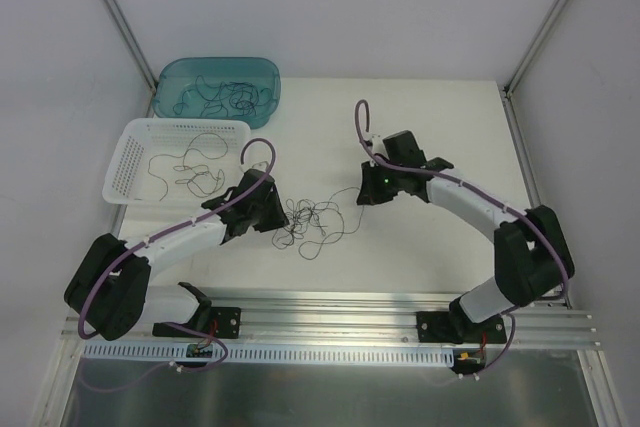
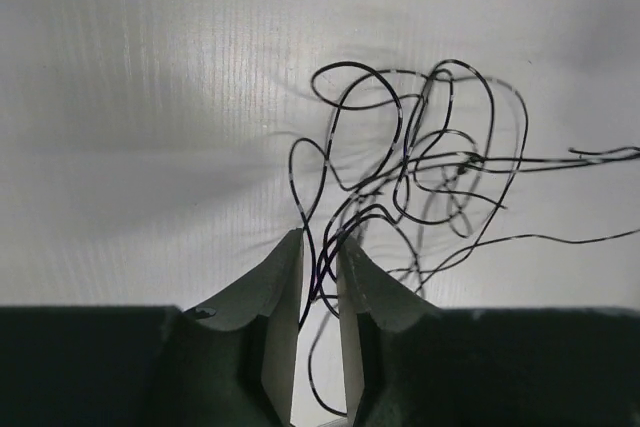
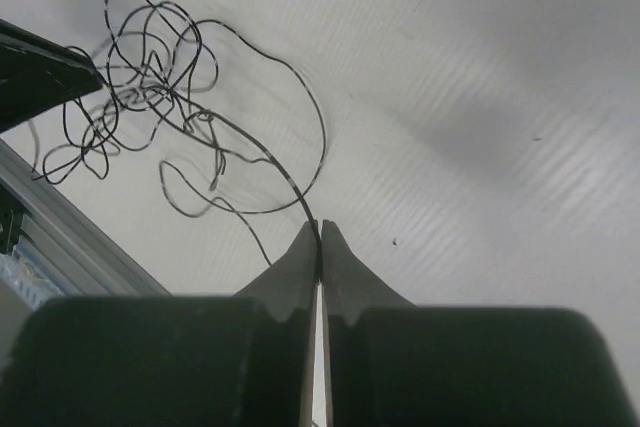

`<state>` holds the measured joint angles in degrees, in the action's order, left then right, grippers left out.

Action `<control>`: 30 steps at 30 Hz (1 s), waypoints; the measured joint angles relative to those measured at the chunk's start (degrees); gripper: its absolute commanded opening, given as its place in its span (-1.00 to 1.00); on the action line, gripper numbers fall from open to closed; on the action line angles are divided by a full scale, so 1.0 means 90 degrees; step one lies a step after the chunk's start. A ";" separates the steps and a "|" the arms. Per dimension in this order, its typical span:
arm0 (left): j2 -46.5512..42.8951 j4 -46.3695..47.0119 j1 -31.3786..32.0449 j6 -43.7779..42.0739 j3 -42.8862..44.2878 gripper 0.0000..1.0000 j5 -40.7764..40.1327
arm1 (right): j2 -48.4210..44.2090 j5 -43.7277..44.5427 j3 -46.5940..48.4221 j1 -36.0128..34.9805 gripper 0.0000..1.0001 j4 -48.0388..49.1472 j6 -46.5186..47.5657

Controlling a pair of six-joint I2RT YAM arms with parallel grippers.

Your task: Untangle the cables

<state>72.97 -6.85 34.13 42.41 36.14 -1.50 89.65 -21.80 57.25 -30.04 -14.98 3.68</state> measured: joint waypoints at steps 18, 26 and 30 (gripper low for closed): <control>0.0289 0.0070 0.0000 0.0078 -0.0185 -1.00 -0.0002 | -0.2307 0.1819 0.2599 0.0170 -0.99 -0.3184 0.0619; 0.0418 0.0911 0.0049 0.0410 -0.0063 -1.00 0.0194 | -0.2820 0.2642 0.3980 0.0240 -0.99 -0.4136 0.0716; 0.0442 0.1197 0.0039 0.0571 0.0000 -1.00 0.0287 | -0.3031 0.3094 0.4265 0.0291 -0.99 -0.4189 0.0758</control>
<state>76.95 3.92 34.48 47.55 36.14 1.08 62.37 6.04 95.64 -27.42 -52.69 10.50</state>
